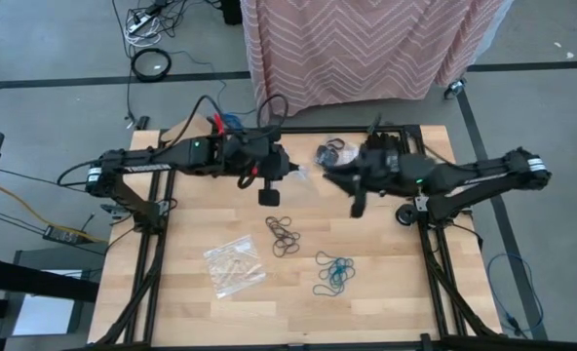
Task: Sort rubber bands
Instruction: Open the transparent zip bag
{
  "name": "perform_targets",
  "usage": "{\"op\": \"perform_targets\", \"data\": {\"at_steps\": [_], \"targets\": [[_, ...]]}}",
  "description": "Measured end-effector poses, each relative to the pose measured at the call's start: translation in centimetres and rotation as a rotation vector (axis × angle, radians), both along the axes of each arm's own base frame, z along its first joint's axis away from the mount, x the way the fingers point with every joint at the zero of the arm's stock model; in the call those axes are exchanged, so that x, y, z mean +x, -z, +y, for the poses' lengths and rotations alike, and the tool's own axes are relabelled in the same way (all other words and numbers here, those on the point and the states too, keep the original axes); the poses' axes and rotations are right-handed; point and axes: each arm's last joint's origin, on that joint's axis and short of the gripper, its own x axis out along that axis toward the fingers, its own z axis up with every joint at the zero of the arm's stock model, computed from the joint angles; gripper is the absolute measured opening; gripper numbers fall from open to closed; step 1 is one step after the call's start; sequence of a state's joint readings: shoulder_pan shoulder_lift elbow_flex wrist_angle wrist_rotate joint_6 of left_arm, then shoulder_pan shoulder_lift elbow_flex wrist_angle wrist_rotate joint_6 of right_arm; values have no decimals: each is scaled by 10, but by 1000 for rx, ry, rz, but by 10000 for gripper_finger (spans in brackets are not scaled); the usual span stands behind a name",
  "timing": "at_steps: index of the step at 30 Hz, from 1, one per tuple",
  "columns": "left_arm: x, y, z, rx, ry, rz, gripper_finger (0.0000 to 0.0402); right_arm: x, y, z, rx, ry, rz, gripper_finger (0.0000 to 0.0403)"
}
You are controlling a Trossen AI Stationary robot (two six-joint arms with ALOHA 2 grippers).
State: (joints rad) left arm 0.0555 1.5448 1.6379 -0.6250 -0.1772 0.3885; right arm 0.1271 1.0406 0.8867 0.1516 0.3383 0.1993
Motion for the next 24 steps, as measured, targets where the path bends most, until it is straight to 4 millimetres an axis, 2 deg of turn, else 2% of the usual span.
{"op": "perform_targets", "data": {"at_steps": [5, 8, 13, 24], "targets": [[-1, 2, 0, -23, 34, 23, 1, 25, 20, -1, -58, 25, 79, 74], [-3, 5, 0, -32, 43, 56, 1, 32, 27, -6, -64, 44, 107, 88], [-4, 7, -1, -42, 47, 84, 1, 36, 30, -14, -39, 20, 114, 113], [-3, 6, -1, -45, 49, 67, 1, 38, 30, -18, -9, -12, 98, 113]]}}
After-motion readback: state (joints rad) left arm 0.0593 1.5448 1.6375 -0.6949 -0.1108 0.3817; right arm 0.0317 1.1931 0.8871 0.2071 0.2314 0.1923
